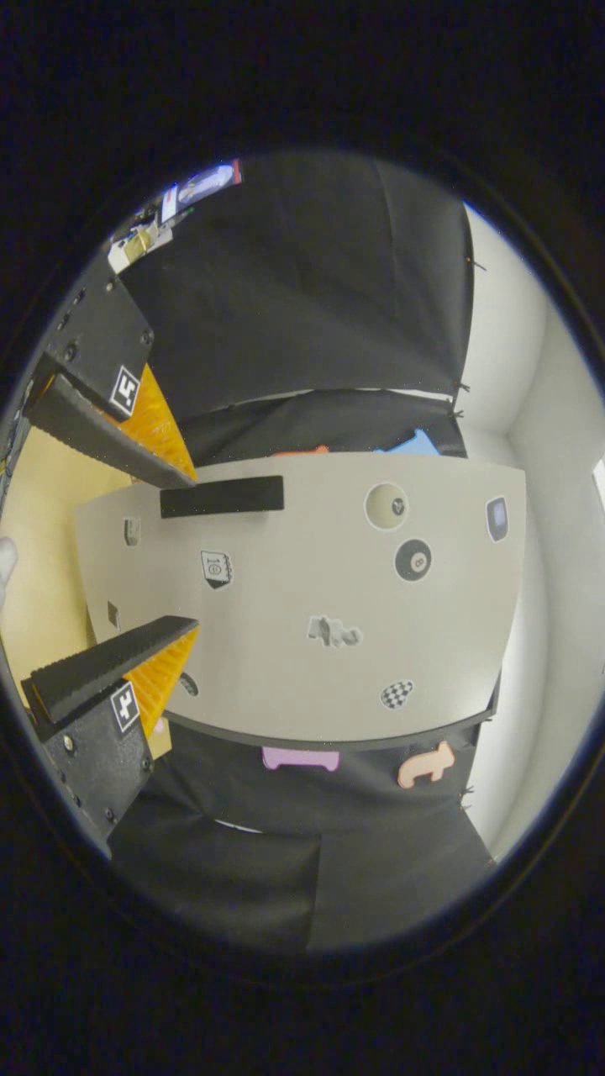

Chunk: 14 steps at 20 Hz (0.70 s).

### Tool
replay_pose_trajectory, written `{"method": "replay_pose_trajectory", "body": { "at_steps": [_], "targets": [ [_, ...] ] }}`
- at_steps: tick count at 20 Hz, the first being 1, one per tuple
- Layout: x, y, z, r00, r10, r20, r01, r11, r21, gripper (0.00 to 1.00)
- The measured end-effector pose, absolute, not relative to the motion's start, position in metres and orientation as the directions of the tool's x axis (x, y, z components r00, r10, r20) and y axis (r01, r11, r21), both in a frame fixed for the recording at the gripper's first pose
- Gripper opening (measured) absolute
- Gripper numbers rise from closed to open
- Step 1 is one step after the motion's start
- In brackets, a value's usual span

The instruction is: Open the shoe cabinet door, grab the shoes and put them into the shoe cabinet, then close the shoe cabinet door.

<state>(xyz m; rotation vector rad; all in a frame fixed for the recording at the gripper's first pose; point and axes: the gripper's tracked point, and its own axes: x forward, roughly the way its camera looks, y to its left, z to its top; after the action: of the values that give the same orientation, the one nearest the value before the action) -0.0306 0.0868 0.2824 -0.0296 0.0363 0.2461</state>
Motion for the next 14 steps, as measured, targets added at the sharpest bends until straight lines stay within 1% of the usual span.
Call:
{"method": "replay_pose_trajectory", "body": {
  "at_steps": [6, 8, 14],
  "targets": [
    [-0.043, 0.045, 0.309, 0.987, 0.163, -0.001, -0.162, 0.986, -0.028, 1.0],
    [-0.048, 0.024, 0.323, 0.993, 0.119, 0.013, -0.119, 0.993, -0.025, 1.0],
    [-0.063, -0.016, 0.338, 0.999, 0.029, 0.038, -0.029, 1.0, -0.012, 1.0]
  ]
}}
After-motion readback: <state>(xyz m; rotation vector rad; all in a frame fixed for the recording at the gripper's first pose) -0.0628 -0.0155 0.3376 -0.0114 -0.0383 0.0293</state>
